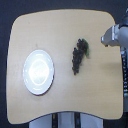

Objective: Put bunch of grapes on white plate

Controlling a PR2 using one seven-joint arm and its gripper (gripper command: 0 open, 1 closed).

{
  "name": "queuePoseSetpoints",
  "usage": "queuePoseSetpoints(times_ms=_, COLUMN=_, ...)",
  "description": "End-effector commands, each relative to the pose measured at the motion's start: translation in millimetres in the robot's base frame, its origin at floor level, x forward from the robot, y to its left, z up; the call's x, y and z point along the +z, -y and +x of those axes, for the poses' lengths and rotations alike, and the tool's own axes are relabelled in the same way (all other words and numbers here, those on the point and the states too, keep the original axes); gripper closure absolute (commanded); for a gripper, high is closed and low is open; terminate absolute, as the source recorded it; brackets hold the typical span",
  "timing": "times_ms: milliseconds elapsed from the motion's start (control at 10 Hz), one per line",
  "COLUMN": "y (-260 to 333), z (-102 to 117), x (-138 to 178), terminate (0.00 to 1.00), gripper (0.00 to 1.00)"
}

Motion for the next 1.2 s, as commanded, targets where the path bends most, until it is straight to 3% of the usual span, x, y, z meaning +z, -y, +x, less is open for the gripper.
queuePoseSetpoints(times_ms=0, y=0, z=0, x=-1, terminate=0.00, gripper=0.00)
queuePoseSetpoints(times_ms=700, y=-76, z=41, x=-42, terminate=0.00, gripper=0.00)
queuePoseSetpoints(times_ms=1100, y=-116, z=39, x=-77, terminate=0.00, gripper=0.00)
